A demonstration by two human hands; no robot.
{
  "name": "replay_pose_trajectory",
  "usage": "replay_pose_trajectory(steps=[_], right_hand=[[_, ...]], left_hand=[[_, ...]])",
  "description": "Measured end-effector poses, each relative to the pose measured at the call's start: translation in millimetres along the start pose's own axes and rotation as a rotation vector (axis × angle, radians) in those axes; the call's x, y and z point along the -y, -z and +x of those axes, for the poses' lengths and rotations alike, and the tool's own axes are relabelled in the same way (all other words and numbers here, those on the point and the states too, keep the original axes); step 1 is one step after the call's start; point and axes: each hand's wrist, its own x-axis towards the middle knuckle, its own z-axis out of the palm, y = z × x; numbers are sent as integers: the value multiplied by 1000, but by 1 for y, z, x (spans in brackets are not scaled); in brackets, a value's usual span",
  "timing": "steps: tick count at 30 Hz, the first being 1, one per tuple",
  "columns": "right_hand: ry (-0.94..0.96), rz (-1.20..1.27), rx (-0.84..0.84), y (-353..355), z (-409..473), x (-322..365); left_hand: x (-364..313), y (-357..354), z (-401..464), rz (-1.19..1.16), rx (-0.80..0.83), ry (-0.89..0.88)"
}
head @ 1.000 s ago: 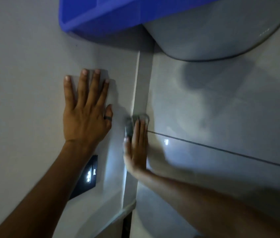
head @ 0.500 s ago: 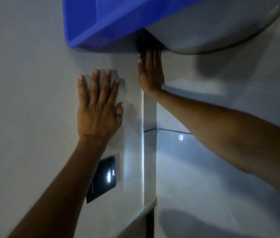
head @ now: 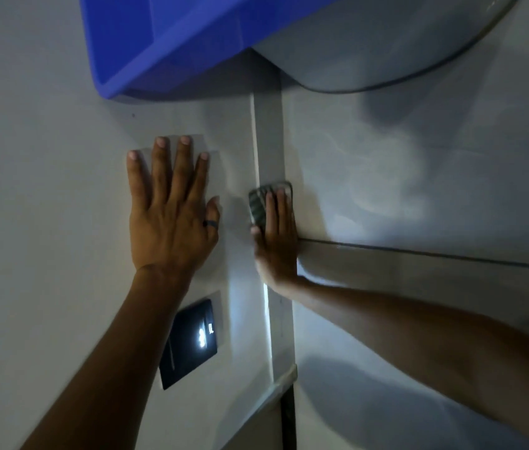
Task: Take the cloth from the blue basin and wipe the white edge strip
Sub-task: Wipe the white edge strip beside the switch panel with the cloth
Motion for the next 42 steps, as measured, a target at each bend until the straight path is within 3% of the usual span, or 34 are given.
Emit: replay_pose_trajectory(steps=[4,9,14,18,20,23,26,31,36,42], right_hand=[[75,-14,-23,24,115,32],[-105,-10,-10,39,210,68],[48,-8,-54,27,126,36],[-52,10,129,5,-25,-6],[-67,4,166,-2,-55,-14],[-58,-1,90,1,-15,-3],[108,-17,3,13,57,11],[147,-24,-5,29,123,32],[110,13,49,32,102,39],[99,3,109,18,16,11]], left_hand=[[-3,-2,0,5,2,-3],[-1,-4,0,31,9,9],[-1,1,0,-12,1,4],[-1,2,-2,-34,14,8],[1,2,-3,-22,22,5],[3,2,-4,5,31,-7],[-5,-2,-4,68,28,-2],[-8,-1,-6,146,-17,6],[-7,4,-31,152,-37,87],[0,3,-113,154,5,138]])
